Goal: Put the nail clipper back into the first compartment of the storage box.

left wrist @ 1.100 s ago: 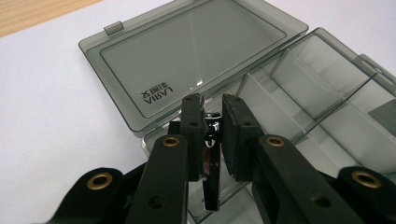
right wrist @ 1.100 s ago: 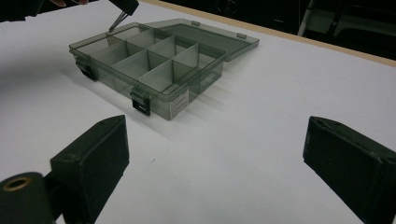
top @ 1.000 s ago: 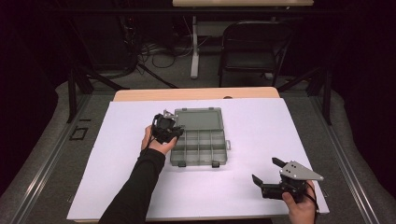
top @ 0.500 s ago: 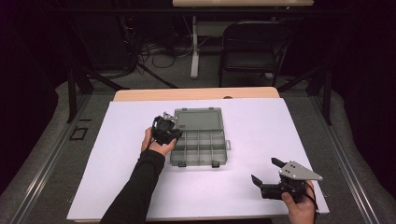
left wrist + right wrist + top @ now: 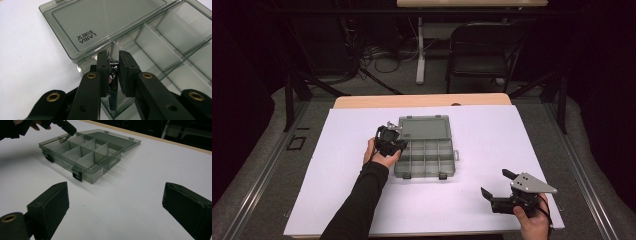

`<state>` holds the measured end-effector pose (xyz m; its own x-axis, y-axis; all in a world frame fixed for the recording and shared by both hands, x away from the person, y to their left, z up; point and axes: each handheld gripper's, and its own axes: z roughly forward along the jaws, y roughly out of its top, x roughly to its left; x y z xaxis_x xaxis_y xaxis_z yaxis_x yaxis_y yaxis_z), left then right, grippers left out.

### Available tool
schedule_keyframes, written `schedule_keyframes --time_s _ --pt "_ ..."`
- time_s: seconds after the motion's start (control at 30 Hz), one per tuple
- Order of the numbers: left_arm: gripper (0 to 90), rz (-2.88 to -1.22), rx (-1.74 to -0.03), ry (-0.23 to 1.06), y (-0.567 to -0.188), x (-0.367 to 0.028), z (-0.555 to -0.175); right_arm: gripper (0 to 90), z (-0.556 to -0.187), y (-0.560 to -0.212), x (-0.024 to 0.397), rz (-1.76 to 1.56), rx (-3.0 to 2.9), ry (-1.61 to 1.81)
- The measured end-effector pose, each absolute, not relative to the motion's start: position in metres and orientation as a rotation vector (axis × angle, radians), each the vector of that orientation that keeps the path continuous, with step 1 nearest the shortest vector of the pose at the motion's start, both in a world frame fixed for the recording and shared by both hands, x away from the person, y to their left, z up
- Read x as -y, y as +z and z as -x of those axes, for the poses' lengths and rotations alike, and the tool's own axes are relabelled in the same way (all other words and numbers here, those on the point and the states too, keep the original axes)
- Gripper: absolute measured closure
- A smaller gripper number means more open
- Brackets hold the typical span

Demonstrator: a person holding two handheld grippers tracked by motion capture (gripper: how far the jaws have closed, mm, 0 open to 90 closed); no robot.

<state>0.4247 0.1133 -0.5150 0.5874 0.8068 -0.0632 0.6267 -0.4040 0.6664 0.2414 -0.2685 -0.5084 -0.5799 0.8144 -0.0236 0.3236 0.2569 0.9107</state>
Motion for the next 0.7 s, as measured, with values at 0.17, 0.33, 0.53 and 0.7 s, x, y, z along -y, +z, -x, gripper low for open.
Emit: schedule_keyframes --time_s 0.17,0.33,0.53,0.7 --pt "79.3 -2.164 -1.133 0.353 -0.5158 -0.1130 -0.4249 7.0 -0.2416 -0.5085 0.2685 -1.029 -2.036 1.297" --pt "79.5 -2.176 -1.135 0.349 -0.5174 -0.1122 -0.4248 7.1 -0.2417 -0.5085 0.2685 -1.028 -2.038 1.297" --pt "79.2 -2.178 -1.132 0.345 -0.5178 -0.1113 -0.4244 7.3 -0.2415 -0.5085 0.2684 -1.030 -2.038 1.294" --pt "69.3 -2.163 -1.128 0.340 -0.5166 -0.1117 -0.4242 7.3 -0.2419 -0.5090 0.2683 -1.027 -2.030 1.303"
